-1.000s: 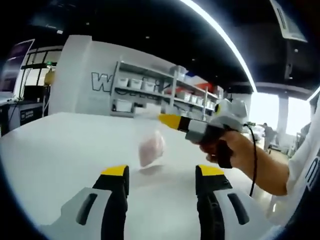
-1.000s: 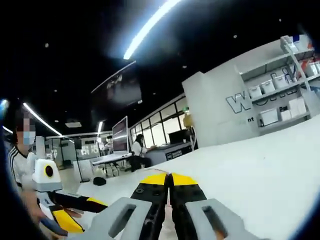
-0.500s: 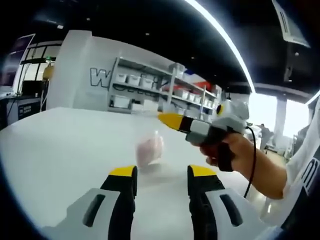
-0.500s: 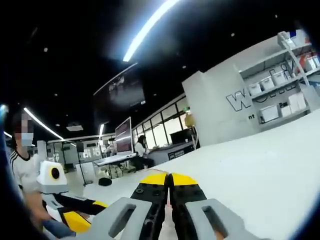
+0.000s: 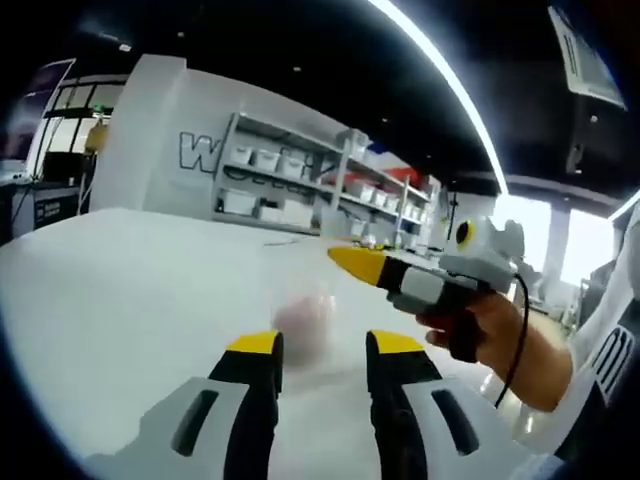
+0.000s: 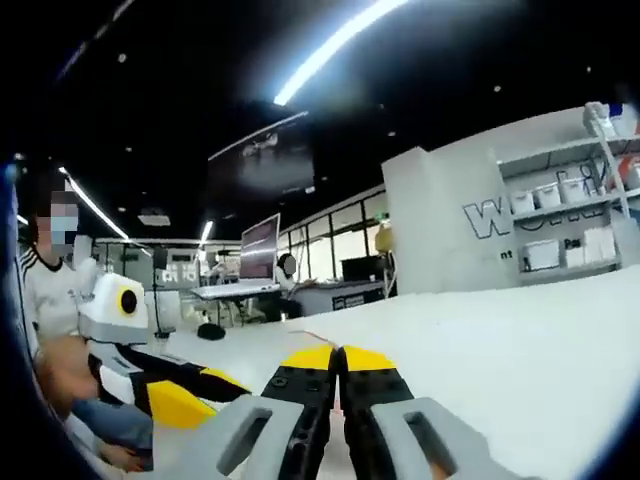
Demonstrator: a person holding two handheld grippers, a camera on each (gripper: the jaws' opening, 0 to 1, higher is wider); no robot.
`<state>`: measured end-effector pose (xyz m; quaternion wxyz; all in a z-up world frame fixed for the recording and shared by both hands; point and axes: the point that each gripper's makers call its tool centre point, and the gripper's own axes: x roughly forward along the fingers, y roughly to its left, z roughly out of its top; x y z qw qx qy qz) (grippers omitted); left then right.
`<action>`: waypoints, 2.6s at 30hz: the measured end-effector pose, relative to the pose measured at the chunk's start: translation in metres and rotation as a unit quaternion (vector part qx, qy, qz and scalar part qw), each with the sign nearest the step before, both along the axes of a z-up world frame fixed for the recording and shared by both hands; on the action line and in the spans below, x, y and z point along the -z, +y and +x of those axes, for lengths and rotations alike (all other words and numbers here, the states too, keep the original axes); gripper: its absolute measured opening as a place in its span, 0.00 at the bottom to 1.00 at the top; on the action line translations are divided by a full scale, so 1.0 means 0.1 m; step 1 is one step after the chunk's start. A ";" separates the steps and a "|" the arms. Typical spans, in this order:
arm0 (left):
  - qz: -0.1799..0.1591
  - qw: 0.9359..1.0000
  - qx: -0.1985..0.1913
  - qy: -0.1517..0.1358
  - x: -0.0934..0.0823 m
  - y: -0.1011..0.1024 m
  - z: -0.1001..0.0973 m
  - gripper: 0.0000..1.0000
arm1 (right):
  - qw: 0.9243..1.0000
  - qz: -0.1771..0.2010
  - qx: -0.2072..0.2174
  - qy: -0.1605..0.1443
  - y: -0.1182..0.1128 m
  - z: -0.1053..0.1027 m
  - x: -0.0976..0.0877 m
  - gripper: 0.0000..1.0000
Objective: Open the resealable bag by pulling the two sides of the seal apart until the entire bag opening is separated and visibly accessible.
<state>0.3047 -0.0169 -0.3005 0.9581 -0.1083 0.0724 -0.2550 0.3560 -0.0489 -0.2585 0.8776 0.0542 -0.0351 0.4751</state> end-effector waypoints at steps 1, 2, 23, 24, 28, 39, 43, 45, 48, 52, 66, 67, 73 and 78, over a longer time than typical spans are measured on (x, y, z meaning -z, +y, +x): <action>-0.006 1.000 0.002 0.002 0.00 -0.01 -0.01 0.33 | 1.000 -0.008 0.002 -0.007 -0.01 -0.02 0.01 0.00; -0.011 1.000 0.006 0.004 -0.01 -0.03 -0.02 0.32 | 1.000 -0.013 0.003 -0.012 -0.02 -0.04 0.01 0.00; -0.162 0.987 0.016 0.007 -0.13 -0.10 -0.09 0.19 | 0.996 -0.067 -0.009 -0.051 -0.03 -0.41 0.17 0.00; -0.164 0.986 0.015 0.010 -0.11 -0.10 -0.09 0.19 | 0.996 -0.067 -0.010 -0.051 -0.04 -0.41 0.17 0.00; -0.198 0.979 0.018 0.045 -0.02 -0.13 -0.08 0.18 | 0.995 -0.075 -0.005 -0.063 -0.04 -0.43 0.18 0.00; -0.316 0.945 0.019 0.077 -0.07 -0.12 -0.06 0.13 | 0.992 -0.092 -0.006 -0.084 -0.07 -0.53 0.22 0.00; -0.333 0.940 0.019 0.079 -0.09 -0.11 -0.05 0.11 | 0.992 -0.091 -0.009 -0.081 -0.06 -0.56 0.23 0.00; -0.334 0.939 0.021 0.082 -0.09 -0.13 -0.06 0.10 | 0.993 -0.090 -0.010 -0.080 -0.07 -0.56 0.24 0.00; -0.336 0.938 0.021 0.084 -0.08 -0.14 -0.06 0.08 | 0.993 -0.089 -0.011 -0.078 -0.08 -0.57 0.25 0.00; -0.342 0.935 0.026 0.089 -0.08 -0.16 -0.07 0.08 | 0.993 -0.091 -0.013 -0.076 -0.08 -0.59 0.26 0.00; -0.351 0.930 0.039 0.104 -0.08 -0.23 -0.12 0.02 | 0.992 -0.103 -0.022 -0.070 -0.08 -0.64 0.31 0.00; -0.348 0.931 0.040 0.104 -0.08 -0.24 -0.13 0.02 | 0.992 -0.105 -0.023 -0.069 -0.09 -0.65 0.31 0.00; -0.331 0.936 0.045 0.111 -0.02 -0.24 -0.15 0.02 | 0.990 -0.119 -0.040 -0.067 -0.08 -0.70 0.34 0.00; -0.322 0.938 0.048 0.115 0.02 -0.25 -0.17 0.02 | 0.987 -0.137 -0.059 -0.061 -0.09 -0.74 0.39 0.00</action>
